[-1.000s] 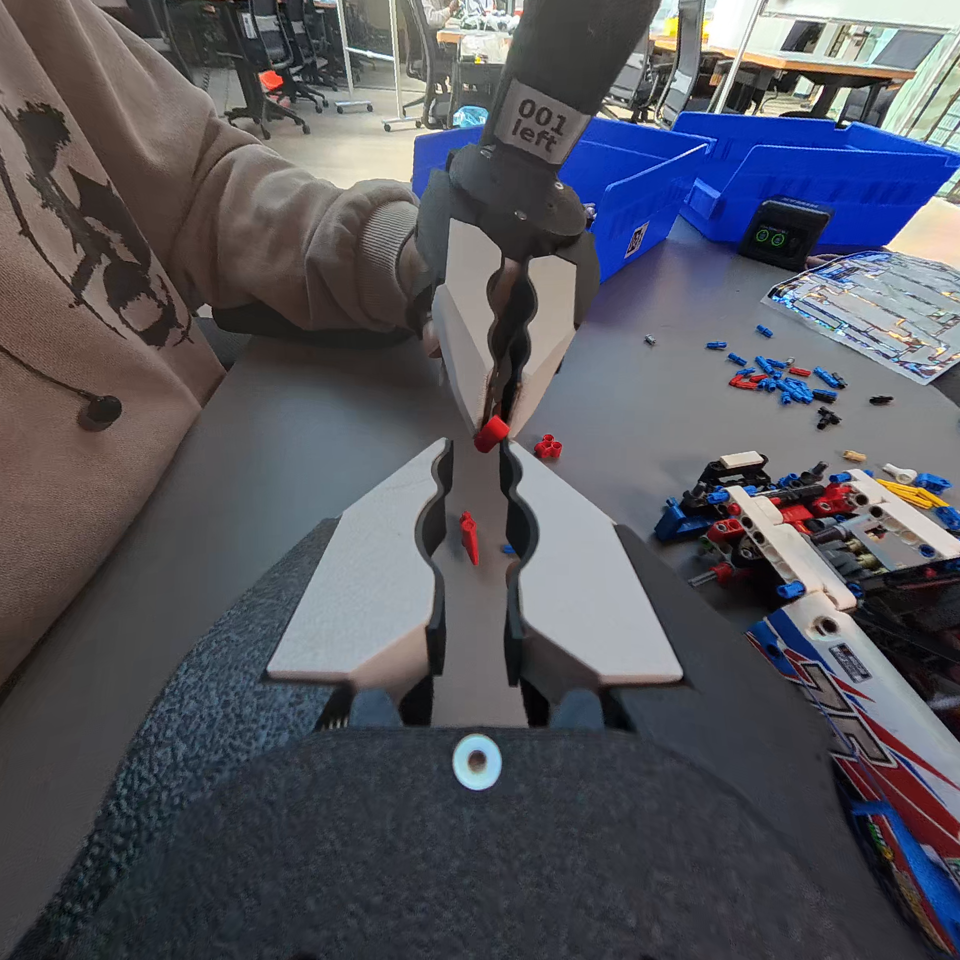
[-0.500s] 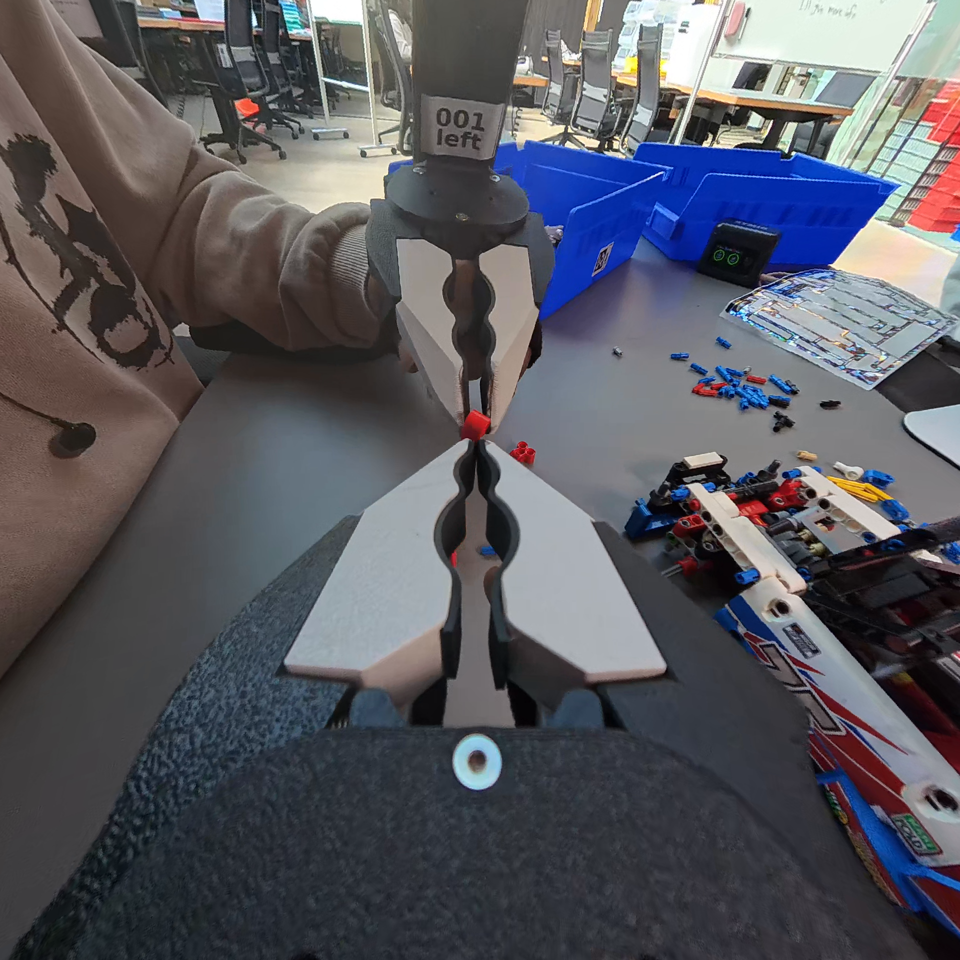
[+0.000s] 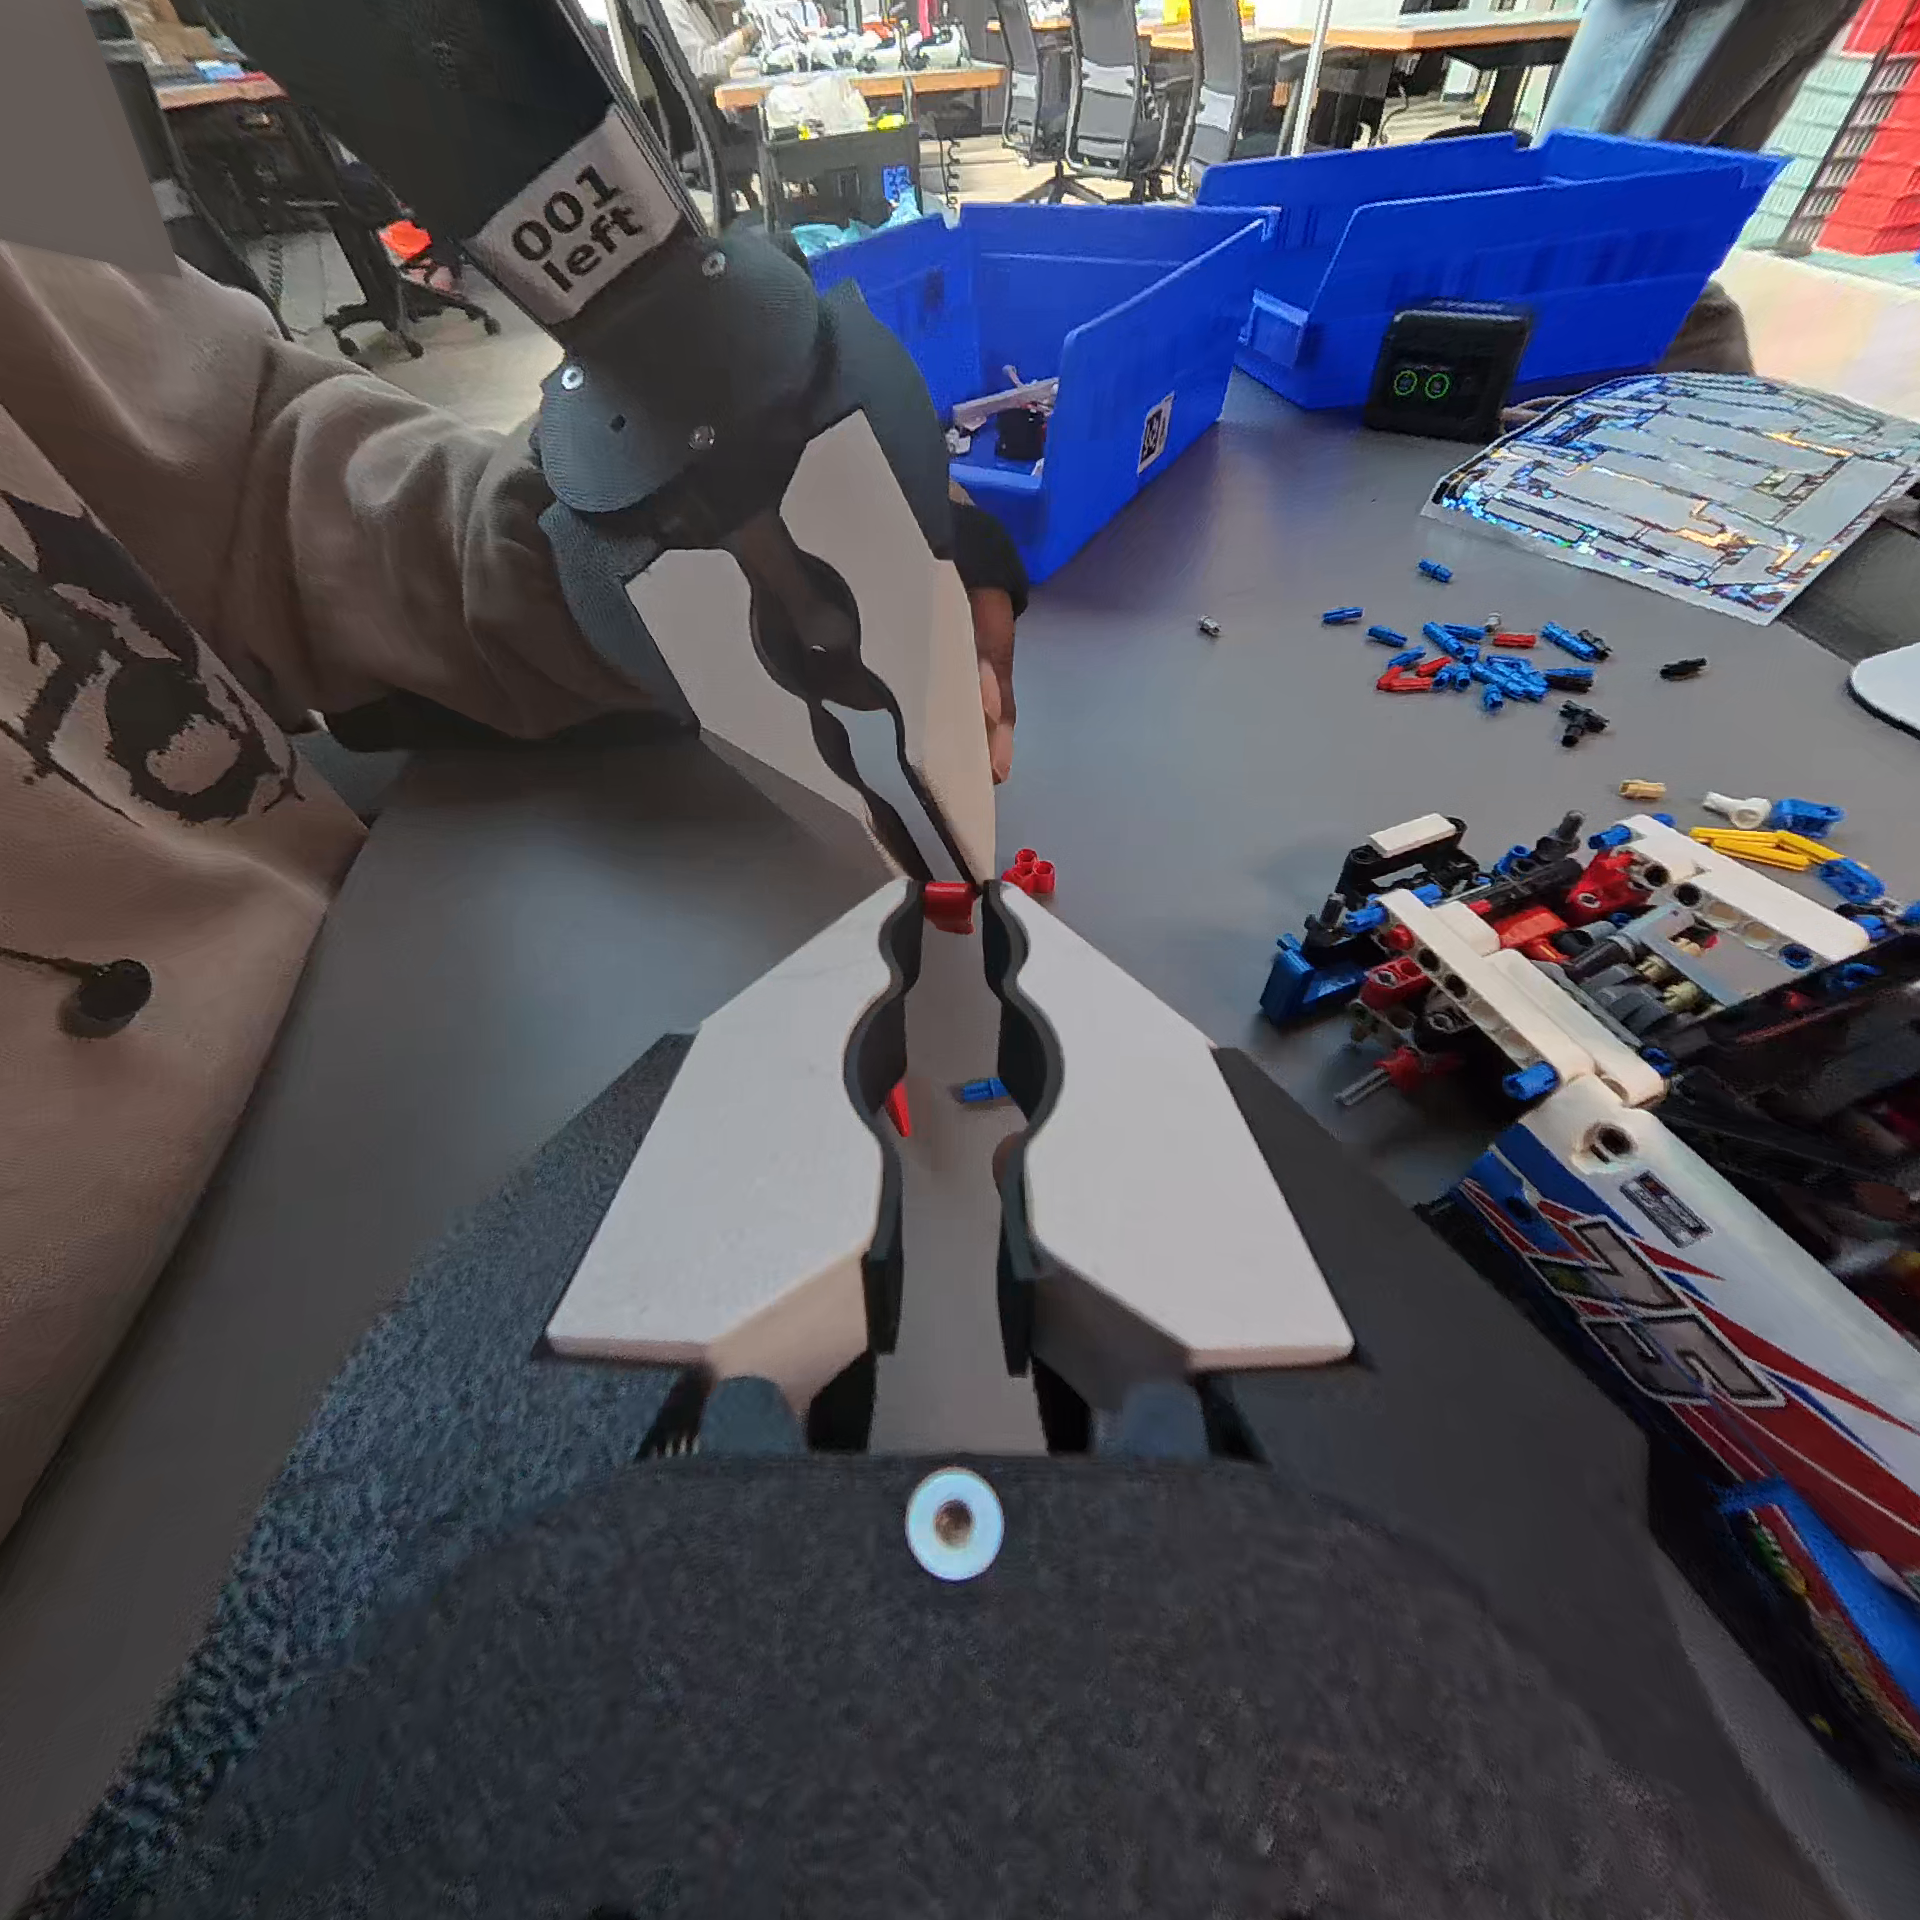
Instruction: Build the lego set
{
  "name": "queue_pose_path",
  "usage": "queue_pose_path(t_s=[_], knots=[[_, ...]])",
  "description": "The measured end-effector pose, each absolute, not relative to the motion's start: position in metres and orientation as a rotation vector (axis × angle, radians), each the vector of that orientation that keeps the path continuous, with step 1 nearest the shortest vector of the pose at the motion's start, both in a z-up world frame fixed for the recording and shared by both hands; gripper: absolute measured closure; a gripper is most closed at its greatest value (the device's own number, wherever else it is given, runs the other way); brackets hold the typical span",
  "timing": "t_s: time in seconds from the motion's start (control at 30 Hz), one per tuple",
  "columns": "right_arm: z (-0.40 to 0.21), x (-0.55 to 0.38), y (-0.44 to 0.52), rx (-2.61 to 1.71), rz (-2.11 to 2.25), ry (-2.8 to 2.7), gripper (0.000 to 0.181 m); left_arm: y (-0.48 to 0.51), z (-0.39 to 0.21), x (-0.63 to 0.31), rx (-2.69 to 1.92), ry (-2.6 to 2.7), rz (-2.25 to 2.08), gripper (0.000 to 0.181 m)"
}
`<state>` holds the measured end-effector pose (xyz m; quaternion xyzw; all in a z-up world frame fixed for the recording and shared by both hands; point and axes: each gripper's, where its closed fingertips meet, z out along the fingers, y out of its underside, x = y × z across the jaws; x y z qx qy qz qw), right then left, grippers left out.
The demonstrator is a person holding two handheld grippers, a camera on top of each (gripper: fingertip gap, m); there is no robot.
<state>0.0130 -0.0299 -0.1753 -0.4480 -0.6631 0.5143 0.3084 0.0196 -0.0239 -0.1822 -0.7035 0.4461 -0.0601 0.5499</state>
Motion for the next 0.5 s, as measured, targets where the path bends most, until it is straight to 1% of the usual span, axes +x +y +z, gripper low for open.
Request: queue_pose_path(t_s=[0.07,0.17,0.23,0.3,0.4,0.5], knots=[[-0.181,0.012,-0.030,-1.180,1.314,-1.775,0.175,-0.022,-0.186,0.018,-1.668,1.078,-0.083,0.177],[-0.174,0.013,-0.027,-1.116,1.270,-1.756,0.175,-0.020,-0.178,0.018,-1.646,1.001,-0.138,0.169],[-0.164,0.015,-0.027,-0.991,1.206,-1.741,0.176,-0.020,-0.172,0.018,-1.688,0.862,-0.377,0.165],[-0.152,0.018,-0.032,-0.829,1.119,-1.714,0.176,-0.021,-0.162,0.015,-1.727,0.668,-0.722,0.160],[-0.141,0.019,-0.039,-0.618,0.908,-1.682,0.175,-0.030,-0.140,0.015,-1.646,0.444,-1.252,0.157],[-0.134,0.019,-0.049,-0.469,0.753,-1.657,0.175,-0.037,-0.133,0.018,-1.587,0.385,-1.496,0.158]])
